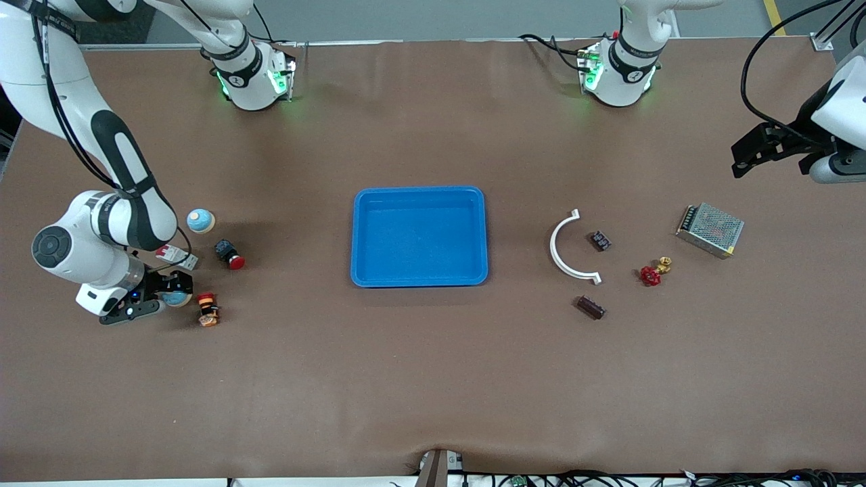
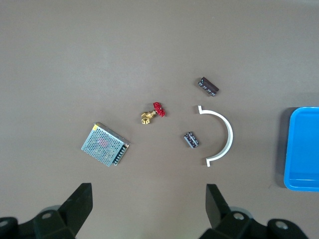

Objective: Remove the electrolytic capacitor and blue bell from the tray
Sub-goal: 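Lower the bell beside the red buttons and open the right gripper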

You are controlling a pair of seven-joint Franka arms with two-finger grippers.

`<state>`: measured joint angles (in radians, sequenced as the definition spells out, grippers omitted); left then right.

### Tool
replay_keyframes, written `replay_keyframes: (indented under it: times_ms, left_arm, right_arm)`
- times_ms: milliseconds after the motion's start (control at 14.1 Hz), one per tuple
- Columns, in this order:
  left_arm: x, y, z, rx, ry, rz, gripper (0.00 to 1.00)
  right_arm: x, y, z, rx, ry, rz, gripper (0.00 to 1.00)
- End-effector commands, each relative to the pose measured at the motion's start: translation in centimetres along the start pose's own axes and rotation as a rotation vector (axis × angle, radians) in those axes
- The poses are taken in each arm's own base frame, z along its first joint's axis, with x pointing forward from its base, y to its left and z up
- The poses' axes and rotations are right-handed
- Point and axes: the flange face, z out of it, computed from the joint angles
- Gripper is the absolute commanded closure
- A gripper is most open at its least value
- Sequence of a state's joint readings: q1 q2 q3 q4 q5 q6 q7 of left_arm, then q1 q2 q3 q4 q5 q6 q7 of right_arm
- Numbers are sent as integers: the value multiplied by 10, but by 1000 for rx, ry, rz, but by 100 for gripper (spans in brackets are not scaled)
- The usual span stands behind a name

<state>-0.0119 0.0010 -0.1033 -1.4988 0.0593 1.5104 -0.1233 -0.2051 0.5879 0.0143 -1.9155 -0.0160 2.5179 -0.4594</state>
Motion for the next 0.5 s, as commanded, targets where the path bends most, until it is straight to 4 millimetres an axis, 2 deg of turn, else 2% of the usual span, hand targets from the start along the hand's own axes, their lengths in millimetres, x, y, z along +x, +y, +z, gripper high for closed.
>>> replay_keyframes:
  times_ms: [0,213,426]
  left_arm:
    - [-5,-4,-7,-14,1,8,0]
    - [-4,-3,-6,-12,0,10,0]
    - [-4,-2,-4,-14,-3,12,0]
  right_arm:
    - [13,3,-20,27,-14,-1,0]
    - [26,6,-46,43,-46,2,0]
    - [31,5,-94,38,-45,39,0]
